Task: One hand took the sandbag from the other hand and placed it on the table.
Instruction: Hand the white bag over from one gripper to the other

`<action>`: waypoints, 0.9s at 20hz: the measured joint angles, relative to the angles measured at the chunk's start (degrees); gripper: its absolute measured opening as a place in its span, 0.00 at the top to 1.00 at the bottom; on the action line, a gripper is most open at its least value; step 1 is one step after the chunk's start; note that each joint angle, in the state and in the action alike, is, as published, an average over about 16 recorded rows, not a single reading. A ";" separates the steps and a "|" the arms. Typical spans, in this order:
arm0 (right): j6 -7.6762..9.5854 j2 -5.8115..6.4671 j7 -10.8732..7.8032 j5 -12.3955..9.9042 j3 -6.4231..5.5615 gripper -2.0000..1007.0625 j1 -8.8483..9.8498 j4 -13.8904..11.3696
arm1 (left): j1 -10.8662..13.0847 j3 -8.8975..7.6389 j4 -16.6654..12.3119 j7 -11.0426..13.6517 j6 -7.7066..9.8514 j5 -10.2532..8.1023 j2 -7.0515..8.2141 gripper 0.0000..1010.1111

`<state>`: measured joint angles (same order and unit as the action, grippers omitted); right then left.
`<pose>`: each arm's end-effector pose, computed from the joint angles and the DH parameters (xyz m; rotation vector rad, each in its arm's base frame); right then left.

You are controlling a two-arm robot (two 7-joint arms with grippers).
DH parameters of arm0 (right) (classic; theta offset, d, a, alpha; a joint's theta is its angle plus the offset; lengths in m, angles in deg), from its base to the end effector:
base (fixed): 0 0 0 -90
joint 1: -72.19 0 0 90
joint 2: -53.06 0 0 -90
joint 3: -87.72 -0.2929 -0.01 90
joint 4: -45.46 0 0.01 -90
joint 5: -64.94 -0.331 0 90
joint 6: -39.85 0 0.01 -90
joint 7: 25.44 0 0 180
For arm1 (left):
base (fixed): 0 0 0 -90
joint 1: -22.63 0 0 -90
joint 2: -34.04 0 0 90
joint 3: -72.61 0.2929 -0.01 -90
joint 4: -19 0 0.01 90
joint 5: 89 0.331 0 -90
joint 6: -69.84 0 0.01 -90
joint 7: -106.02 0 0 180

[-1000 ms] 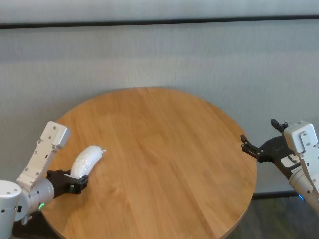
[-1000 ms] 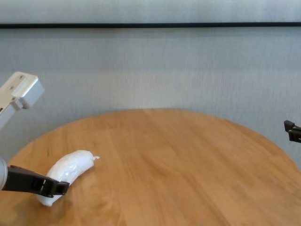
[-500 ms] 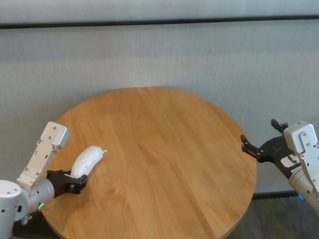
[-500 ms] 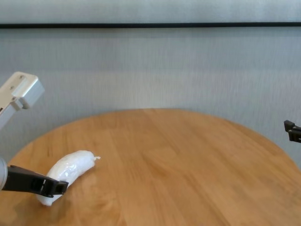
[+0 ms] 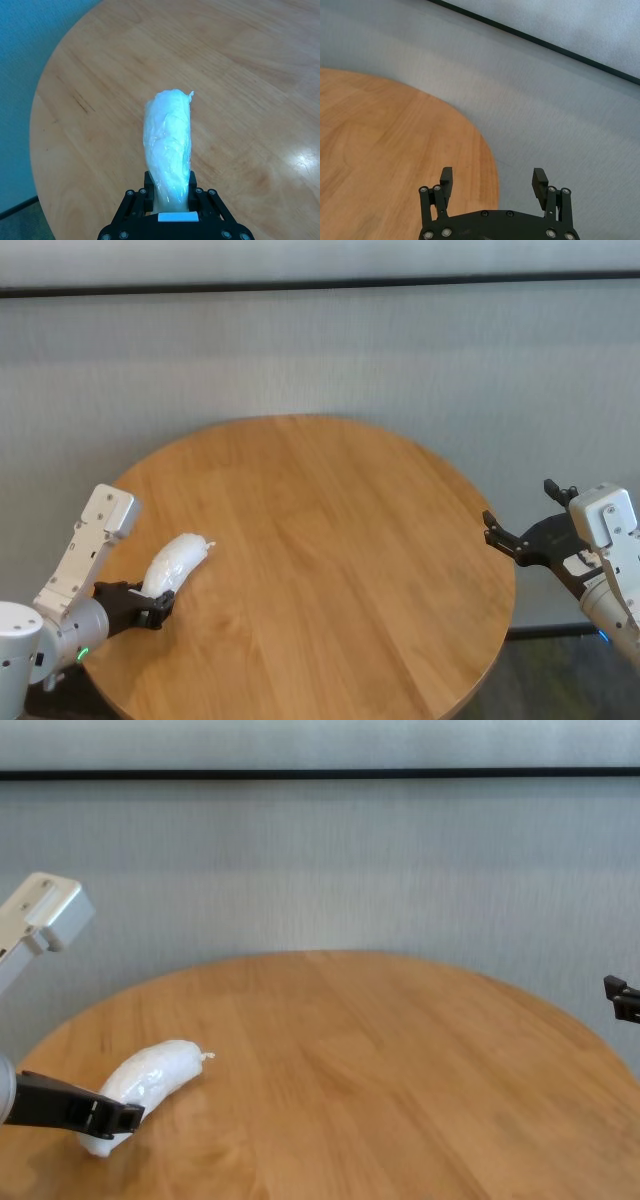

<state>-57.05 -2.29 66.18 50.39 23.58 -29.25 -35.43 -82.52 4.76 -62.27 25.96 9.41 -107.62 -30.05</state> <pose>0.3796 -0.0785 -0.3088 -0.3046 -0.2850 -1.2481 0.4059 0.0390 -0.2839 0.5732 0.2561 1.1337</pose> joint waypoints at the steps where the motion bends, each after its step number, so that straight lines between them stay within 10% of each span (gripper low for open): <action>1: 0.00 0.00 0.00 0.00 0.00 0.01 0.00 0.00 | 0.00 0.00 0.00 0.00 0.00 0.00 0.00 0.62; 18: 0.00 0.00 0.00 0.00 0.00 0.01 0.00 0.00 | 0.00 -0.04 0.00 0.10 0.01 0.01 -0.03 0.62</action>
<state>-57.05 -2.29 66.18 50.39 23.58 -29.25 -35.43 -82.52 4.72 -62.27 26.06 9.42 -107.62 -30.08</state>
